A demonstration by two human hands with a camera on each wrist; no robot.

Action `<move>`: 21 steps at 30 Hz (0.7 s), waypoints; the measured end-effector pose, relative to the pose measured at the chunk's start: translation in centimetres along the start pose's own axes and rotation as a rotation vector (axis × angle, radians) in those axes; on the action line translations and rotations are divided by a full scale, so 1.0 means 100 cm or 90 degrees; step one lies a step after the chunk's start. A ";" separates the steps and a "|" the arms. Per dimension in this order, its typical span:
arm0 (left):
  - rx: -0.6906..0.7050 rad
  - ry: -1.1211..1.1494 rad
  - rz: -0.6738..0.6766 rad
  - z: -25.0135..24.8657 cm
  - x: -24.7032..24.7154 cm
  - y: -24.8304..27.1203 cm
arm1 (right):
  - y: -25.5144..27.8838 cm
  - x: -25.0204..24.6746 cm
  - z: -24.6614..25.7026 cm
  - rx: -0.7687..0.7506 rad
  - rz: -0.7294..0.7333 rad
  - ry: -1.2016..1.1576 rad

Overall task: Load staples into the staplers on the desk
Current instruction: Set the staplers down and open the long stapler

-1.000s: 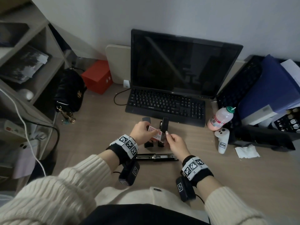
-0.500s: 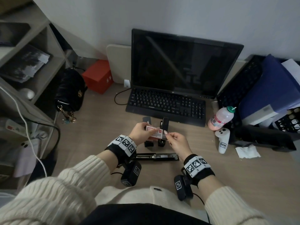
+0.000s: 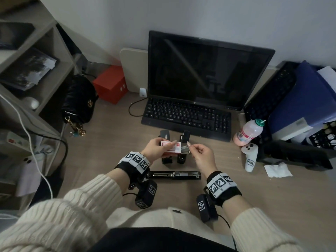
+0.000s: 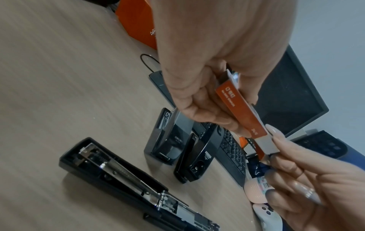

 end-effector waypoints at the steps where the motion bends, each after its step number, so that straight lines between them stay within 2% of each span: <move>1: -0.002 0.004 0.002 0.000 0.000 0.000 | 0.000 0.001 0.001 -0.002 0.002 0.006; 11: -0.020 0.015 0.014 0.006 -0.002 -0.001 | 0.001 -0.003 0.008 -0.026 -0.022 0.021; 17: -0.033 -0.043 0.011 0.013 -0.012 -0.003 | -0.003 -0.011 -0.001 0.002 -0.048 -0.036; 21: -0.066 -0.074 0.016 0.026 -0.028 -0.003 | -0.004 -0.016 -0.010 0.003 -0.062 -0.021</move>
Point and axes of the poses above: each hand's wrist, its own y-axis away from the middle knuckle, its own x-axis out of the palm, z = x × y, the point moved 7 cm from there along -y, towards the middle knuckle, and after that the axes turned 7 degrees about x, right-handed, at the moved point
